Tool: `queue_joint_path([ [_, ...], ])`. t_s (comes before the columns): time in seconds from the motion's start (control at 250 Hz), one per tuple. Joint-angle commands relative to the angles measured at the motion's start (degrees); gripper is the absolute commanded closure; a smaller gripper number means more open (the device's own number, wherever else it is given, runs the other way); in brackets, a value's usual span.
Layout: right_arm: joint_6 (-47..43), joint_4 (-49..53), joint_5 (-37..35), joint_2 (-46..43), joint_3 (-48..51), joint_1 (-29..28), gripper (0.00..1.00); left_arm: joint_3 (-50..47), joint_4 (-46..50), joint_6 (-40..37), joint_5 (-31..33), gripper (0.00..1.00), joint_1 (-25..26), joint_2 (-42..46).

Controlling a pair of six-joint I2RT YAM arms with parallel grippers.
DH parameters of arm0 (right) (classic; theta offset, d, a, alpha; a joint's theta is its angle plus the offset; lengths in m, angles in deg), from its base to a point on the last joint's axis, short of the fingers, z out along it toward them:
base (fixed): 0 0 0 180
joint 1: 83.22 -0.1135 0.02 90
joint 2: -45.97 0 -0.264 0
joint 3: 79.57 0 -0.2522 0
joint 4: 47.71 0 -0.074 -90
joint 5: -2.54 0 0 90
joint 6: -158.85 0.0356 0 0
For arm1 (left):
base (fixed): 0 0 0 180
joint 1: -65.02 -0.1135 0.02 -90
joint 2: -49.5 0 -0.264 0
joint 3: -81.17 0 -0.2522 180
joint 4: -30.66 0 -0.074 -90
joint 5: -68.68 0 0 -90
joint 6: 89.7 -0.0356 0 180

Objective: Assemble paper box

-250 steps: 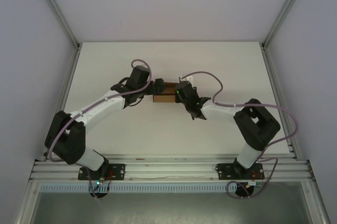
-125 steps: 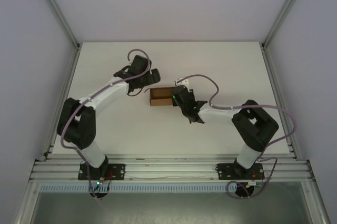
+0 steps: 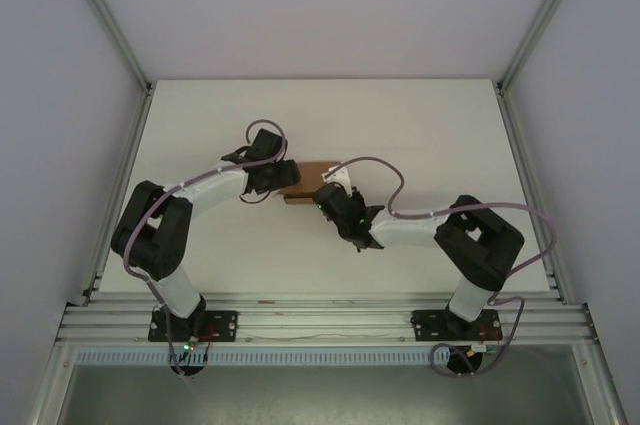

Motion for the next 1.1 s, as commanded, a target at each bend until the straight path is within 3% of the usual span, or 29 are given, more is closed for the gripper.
queue_joint_path([
  [0.0, 0.38, 2.59, 0.38, -2.56, 1.57, -0.1, 0.71, -1.44, -2.22, -0.68, 0.0, 0.31, -0.09, -0.96],
  [0.188, -1.3, 5.84, 4.7, -8.23, 4.65, -0.1, 0.47, -2.39, -5.26, -2.23, -2.26, 0.35, -0.83, -2.38],
  [0.336, -2.94, 9.87, 5.54, -12.69, 7.76, -0.1, 0.42, -2.14, -6.96, -4.29, -4.08, 0.36, -0.97, -2.93],
  [0.504, -2.34, 9.92, 5.47, -18.76, 12.03, 0.42, 0.29, -2.33, -9.04, -6.82, -7.62, 0.36, -1.76, -4.02],
  [0.736, 3.32, 2.68, 15.74, -24.62, 15.14, 8.26, 0.0, -3.82, -14.42, -8.5, -15.91, 0.41, -3.73, -7.66],
  [0.863, 7.48, 1.14, 21.51, -25.05, 13.73, 12.5, 0.0, -6.1, -19.19, -6.63, -20.66, 0.5, -5.24, -9.24],
  [0.959, 11.65, 3.0, 24.55, -23.74, 10.59, 15.11, 0.0, -8.62, -24.84, -3.52, -25.18, 0.51, -7.16, -10.05],
  [1.095, 17.53, 6.42, 30.67, -20.15, 5.72, 19.0, 0.0, -10.8, -28.44, -2.54, -27.38, 0.59, -8.7, -10.33],
])
